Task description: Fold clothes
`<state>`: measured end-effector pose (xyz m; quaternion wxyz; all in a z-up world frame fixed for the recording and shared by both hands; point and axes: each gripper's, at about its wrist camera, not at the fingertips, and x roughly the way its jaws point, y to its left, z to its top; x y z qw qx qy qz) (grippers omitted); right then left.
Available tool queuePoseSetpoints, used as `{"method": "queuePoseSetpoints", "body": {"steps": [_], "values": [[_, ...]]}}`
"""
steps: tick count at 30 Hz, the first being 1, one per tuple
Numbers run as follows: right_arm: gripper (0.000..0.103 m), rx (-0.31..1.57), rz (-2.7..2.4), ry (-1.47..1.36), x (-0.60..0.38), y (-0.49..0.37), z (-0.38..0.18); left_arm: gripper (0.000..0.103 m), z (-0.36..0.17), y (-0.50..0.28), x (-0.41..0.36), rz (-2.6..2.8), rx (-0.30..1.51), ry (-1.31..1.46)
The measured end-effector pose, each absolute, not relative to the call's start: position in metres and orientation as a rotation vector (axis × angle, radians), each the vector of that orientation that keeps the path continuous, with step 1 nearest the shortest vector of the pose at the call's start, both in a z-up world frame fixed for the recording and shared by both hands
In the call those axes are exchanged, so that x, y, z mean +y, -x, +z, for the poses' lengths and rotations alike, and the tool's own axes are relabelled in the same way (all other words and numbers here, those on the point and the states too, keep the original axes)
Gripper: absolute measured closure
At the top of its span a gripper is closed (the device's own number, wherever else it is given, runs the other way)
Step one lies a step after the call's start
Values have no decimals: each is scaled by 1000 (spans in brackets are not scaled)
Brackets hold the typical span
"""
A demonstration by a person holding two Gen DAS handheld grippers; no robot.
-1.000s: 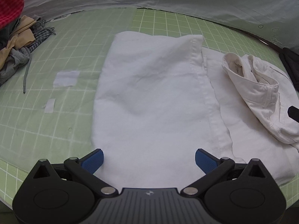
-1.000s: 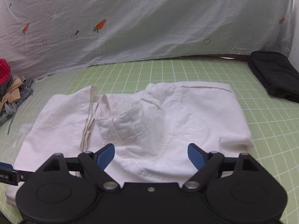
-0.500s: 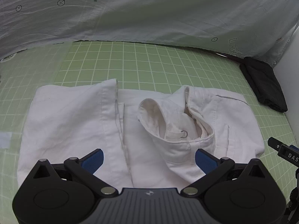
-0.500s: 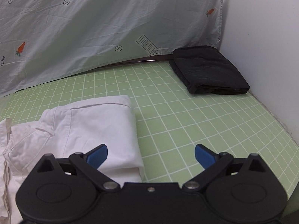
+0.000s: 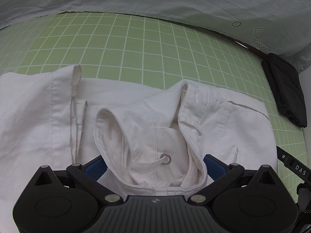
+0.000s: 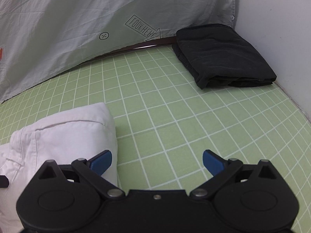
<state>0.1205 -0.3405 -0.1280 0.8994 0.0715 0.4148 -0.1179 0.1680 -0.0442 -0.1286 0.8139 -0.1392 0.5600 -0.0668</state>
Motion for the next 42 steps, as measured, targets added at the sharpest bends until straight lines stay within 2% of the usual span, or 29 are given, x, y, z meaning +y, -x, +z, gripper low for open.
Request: {"method": "queuePoseSetpoints", "body": {"steps": [6,8,10,11,13,15,17,24,26,28,31,36,42], "values": [[2,898,-212,-170,-344,-125,-139,1,-147,-158,-51,-137,1279,319],[2,895,-208,-162,-343,-127,-139,6,-144,-155,-55,-150,1262,296],[2,893,-207,-164,-344,-126,-139,32,-138,-151,-58,-160,1231,291],[2,892,-207,-168,-344,-124,-139,37,-136,-150,-59,-166,1215,288],[2,890,-209,-176,-345,-122,-138,57,-130,-146,-61,-176,1184,282],[2,885,-211,-178,-345,-118,-136,68,-122,-138,-59,-193,1140,290],[2,879,-209,-175,-343,-114,-133,73,-110,-124,-55,-205,1088,304],[2,880,-161,-158,-327,-92,-130,74,-88,-58,-22,-208,953,369],[2,885,-141,-159,-321,-88,-130,70,-101,-48,-5,-129,998,427],[2,886,-114,-166,-315,-85,-131,59,-117,-44,11,-67,1059,479],[2,883,-74,-183,-306,-82,-132,52,-117,-34,22,-62,1049,516],[2,890,-14,-301,-306,-76,-136,44,-94,-21,15,-67,982,381],[2,942,82,-549,-320,-72,-150,38,-81,-14,22,-36,924,345]]}}
